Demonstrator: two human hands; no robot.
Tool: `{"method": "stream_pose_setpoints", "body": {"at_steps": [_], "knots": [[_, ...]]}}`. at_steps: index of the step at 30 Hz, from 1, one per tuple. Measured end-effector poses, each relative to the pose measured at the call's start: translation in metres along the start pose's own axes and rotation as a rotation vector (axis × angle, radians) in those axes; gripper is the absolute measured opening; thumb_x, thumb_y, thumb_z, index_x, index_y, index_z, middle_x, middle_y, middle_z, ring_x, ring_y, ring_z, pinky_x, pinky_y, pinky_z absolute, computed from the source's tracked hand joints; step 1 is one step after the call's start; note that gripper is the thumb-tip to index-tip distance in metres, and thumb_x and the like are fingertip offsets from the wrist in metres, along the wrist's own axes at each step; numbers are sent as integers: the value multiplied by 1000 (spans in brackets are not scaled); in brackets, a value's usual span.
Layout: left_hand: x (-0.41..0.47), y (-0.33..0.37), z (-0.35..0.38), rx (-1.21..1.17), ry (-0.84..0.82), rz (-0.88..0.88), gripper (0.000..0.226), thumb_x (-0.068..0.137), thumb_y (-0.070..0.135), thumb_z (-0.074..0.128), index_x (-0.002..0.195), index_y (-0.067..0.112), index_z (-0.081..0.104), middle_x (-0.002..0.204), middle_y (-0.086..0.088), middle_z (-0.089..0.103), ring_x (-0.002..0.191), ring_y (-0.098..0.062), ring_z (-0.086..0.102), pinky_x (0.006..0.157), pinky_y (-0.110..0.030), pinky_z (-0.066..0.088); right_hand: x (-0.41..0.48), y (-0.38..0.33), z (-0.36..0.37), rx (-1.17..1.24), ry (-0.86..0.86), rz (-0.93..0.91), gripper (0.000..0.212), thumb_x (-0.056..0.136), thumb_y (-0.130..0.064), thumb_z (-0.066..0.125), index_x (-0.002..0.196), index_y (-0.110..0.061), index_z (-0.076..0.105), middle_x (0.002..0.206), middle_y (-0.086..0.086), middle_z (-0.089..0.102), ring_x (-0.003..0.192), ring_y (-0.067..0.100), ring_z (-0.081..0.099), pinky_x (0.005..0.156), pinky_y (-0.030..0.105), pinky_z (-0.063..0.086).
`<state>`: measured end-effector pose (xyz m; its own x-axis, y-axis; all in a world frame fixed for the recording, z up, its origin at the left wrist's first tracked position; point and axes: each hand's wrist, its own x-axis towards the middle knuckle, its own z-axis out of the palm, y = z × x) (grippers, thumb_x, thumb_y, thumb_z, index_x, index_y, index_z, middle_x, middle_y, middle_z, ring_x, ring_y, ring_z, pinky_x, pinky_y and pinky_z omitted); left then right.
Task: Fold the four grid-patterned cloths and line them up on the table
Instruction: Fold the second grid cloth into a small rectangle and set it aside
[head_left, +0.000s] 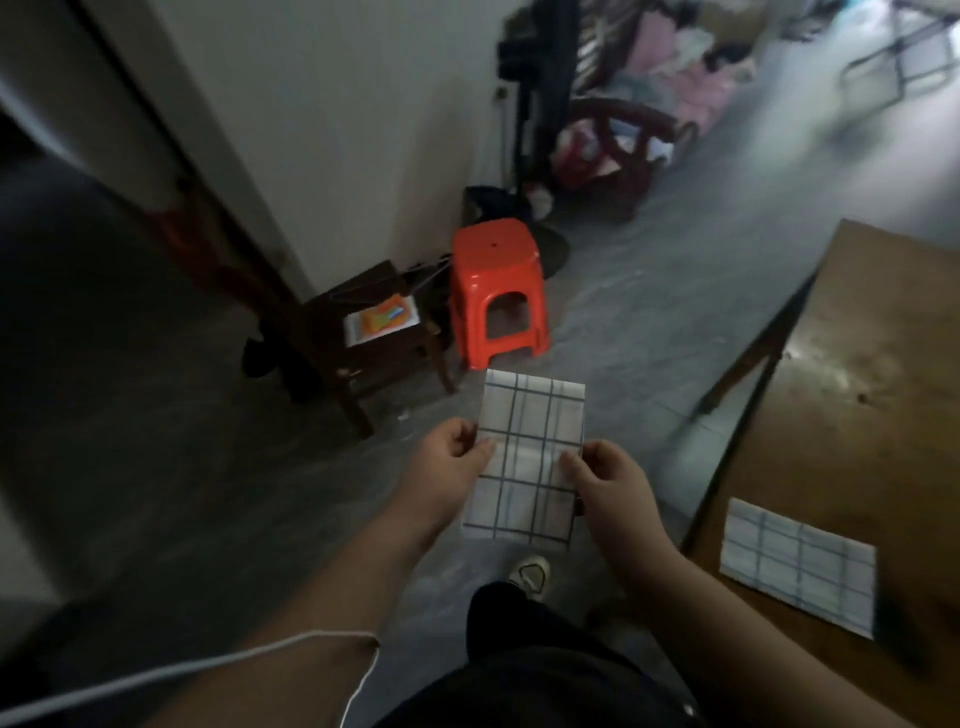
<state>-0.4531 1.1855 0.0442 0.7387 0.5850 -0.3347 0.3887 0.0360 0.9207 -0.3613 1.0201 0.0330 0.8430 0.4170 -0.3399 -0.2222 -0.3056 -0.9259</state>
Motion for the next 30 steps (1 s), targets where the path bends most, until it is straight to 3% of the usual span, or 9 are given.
{"method": "stream_pose_setpoints", "body": {"at_steps": [3,6,10,14,19,22,26,30], "knots": [[72,20,32,49,-111,16,11,99,2,58,95,8,66,94,-14,73,83,-18,67,78,-33,53,55,4,-19,78,94,11,10,99,-22,61,98,-16,69,93,6,73,86,21,72,78,46,61],[132,41,68,125,-213,10,14,100,1,57,93,10,66,94,-16,71,84,-21,64,77,-35,51,99,1,-46,129,182,55,13,101,-26,57,101,-19,68,97,3,72,90,21,71,81,48,61],[192,75,127,267,-374,98,16,99,4,59,91,12,69,81,-3,69,71,-9,60,65,-29,48,131,-10,-94,172,283,92,16,103,-24,53,103,-15,66,99,8,70,92,26,69,82,49,60],[228,102,216,339,-620,99,10,97,11,64,90,14,71,84,-6,72,77,-16,63,72,-36,50,134,-4,-152,253,535,137,13,103,-23,52,102,-18,64,99,4,70,90,18,69,74,34,61],[240,116,328,508,-919,140,9,96,21,66,91,17,72,88,-4,75,85,-23,71,77,-43,57,130,19,-202,335,890,254,9,102,-29,55,102,-26,64,98,-2,71,89,11,69,76,36,59],[248,118,389,635,-1051,189,8,95,24,65,91,22,72,88,3,75,87,-18,71,82,-46,60,139,36,-225,383,1059,345,4,102,-27,57,100,-30,59,100,-3,68,94,15,66,80,38,57],[270,114,468,805,-1236,241,4,95,26,66,93,24,69,92,3,73,88,-19,71,83,-50,60,167,60,-251,389,1263,513,6,101,-30,59,105,-26,58,98,-7,63,92,12,61,69,27,47],[289,119,539,1048,-1470,263,6,95,26,66,99,22,65,96,1,71,85,-18,71,78,-45,63,195,73,-268,479,1445,734,7,100,-33,59,105,-31,55,97,-11,61,90,8,59,66,24,44]]}}
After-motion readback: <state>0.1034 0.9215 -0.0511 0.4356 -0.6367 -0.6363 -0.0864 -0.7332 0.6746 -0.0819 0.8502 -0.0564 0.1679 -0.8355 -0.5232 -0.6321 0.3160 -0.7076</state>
